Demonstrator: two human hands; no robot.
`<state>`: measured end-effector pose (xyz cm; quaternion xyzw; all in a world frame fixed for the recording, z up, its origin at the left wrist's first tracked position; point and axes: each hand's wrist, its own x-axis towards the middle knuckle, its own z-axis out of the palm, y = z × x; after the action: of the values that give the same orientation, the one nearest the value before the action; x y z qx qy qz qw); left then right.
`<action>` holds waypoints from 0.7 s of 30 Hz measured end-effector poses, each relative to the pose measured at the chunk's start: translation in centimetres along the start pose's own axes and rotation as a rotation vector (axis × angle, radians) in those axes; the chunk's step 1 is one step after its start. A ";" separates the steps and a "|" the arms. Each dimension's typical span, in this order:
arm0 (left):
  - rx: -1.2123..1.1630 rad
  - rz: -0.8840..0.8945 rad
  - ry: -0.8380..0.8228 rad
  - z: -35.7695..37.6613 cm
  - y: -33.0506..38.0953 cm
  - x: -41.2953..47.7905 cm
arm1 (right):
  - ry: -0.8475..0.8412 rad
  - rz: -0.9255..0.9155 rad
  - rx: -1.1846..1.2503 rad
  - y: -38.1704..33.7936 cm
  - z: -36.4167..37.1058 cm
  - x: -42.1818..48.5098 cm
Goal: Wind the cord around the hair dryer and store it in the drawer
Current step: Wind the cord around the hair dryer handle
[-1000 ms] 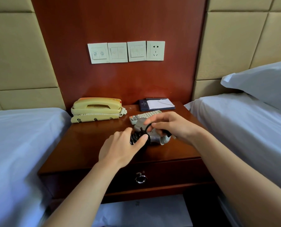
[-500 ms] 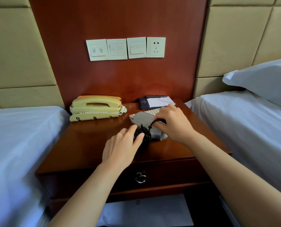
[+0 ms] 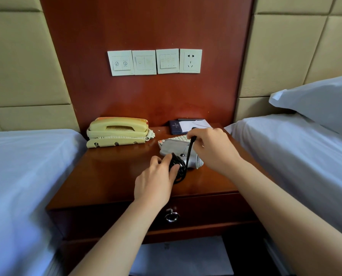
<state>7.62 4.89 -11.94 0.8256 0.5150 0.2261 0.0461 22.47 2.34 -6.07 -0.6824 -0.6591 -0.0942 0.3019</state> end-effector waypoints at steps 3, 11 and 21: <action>-0.055 -0.027 -0.027 0.0 0.2 0.1 | -0.045 0.115 0.318 -0.3 0.6 0.4; -0.345 -0.160 -0.227 -0.1 -0.5 1.8 | -0.117 0.637 1.077 0.3 2.5 0.6; -0.532 -0.057 -0.188 0.1 -0.1 2.6 | -0.106 0.240 0.191 0.9 2.9 -0.3</action>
<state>8.48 7.22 -11.20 0.7871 0.4540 0.2743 0.3148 22.50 3.74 -8.82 -0.7283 -0.5938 0.0418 0.3395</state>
